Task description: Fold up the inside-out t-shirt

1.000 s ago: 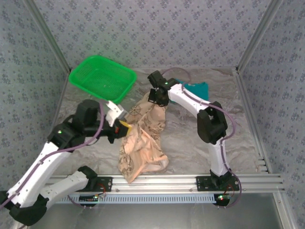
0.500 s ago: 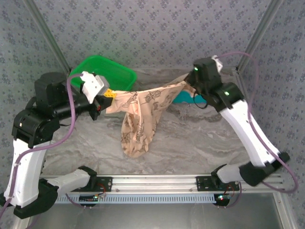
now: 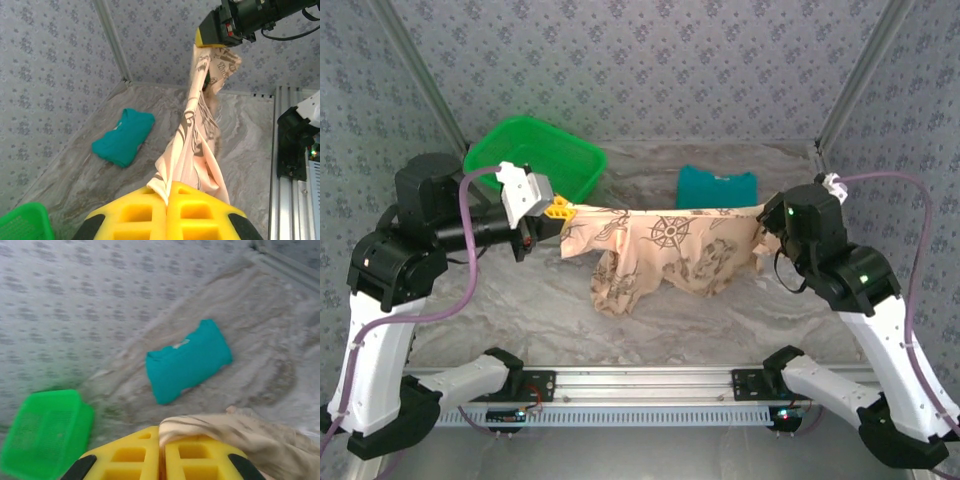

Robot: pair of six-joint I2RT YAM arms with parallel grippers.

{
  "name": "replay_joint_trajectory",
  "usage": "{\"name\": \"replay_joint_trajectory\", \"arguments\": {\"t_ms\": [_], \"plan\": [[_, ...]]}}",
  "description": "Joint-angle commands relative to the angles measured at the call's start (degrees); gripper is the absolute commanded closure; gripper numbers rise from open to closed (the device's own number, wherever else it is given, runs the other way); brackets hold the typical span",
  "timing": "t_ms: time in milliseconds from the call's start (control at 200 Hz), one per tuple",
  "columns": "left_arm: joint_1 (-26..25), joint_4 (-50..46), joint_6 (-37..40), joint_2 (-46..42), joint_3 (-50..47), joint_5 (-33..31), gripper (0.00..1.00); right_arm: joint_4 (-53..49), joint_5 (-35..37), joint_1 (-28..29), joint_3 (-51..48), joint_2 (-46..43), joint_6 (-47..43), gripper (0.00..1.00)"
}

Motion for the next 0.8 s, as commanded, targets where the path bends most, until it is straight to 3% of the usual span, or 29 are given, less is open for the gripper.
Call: {"name": "replay_joint_trajectory", "arguments": {"t_ms": [0,115,245,375,515,595,800], "plan": [[0.86,1.68,2.9,-1.96,1.14,-5.41,1.0,-5.74,2.76,-5.55,-5.06,0.59,-1.8,0.9],[0.81,4.82,5.33,-1.35,-0.47,-13.51,1.0,-4.57,-0.67,-10.39,-8.38,2.05,-1.96,1.0],[1.79,5.48,8.34,2.19,0.82,-20.94,1.0,-0.08,-4.54,-15.23,-9.12,4.85,-4.85,1.0],[4.53,8.47,4.55,6.74,4.85,-26.9,1.0,4.22,-8.51,-19.53,-5.65,10.22,-7.44,1.0],[6.73,11.78,5.1,11.43,8.35,-21.87,1.0,10.19,-15.22,-20.09,3.59,17.52,-13.31,1.0],[6.78,10.9,5.87,15.3,13.47,-18.32,1.0,10.74,-14.41,-18.77,9.78,19.7,-15.91,1.0],[6.64,4.2,6.33,19.7,25.2,-14.45,1.0,11.74,-15.92,-16.52,16.71,15.01,-23.36,1.0]]}}
